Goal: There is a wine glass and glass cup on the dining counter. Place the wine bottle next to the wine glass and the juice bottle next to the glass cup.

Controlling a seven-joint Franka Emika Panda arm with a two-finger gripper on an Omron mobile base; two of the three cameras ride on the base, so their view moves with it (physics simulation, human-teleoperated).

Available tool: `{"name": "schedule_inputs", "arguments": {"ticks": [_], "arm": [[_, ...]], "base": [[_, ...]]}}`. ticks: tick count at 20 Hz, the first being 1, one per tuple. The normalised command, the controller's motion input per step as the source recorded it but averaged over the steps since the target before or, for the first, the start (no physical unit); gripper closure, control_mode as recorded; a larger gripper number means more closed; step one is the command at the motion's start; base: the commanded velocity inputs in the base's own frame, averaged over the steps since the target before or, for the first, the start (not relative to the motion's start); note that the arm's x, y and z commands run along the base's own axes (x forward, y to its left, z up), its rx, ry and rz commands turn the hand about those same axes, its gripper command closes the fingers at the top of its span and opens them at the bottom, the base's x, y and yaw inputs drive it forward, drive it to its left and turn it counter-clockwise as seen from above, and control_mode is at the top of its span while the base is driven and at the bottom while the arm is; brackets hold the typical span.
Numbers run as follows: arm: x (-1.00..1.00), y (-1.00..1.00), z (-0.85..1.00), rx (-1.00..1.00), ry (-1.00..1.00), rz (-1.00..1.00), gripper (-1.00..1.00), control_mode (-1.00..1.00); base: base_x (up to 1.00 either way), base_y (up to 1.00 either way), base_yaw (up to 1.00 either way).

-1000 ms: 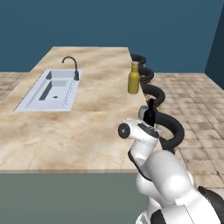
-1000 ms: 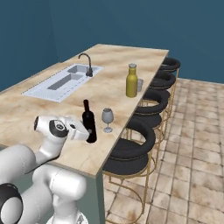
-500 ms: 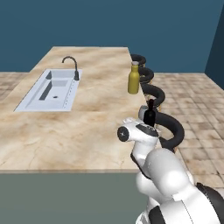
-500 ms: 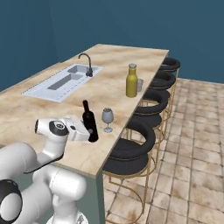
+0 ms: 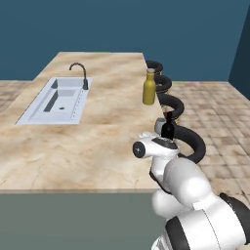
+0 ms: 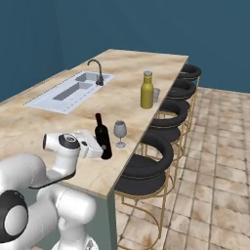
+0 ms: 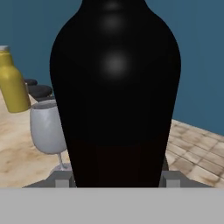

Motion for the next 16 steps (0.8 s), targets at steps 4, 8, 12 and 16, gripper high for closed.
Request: {"name": "schedule_inputs", "arguments": {"ticks": [4, 8, 12, 16], "arm": [[0.07, -0.06, -0.05, 0.00, 0.00, 0.00, 1.00, -1.00], [0.06, -0.03, -0.08, 0.00, 0.00, 0.00, 1.00, -1.00], [0.09, -0.04, -0.05, 0.00, 0.00, 0.00, 1.00, -1.00], [0.12, -0.02, -0.07, 0.00, 0.00, 0.00, 1.00, -1.00]], "base": [[0.00, 0.00, 0.00], [0.00, 0.00, 0.00], [0.00, 0.00, 0.00], [0.00, 0.00, 0.00]]}}
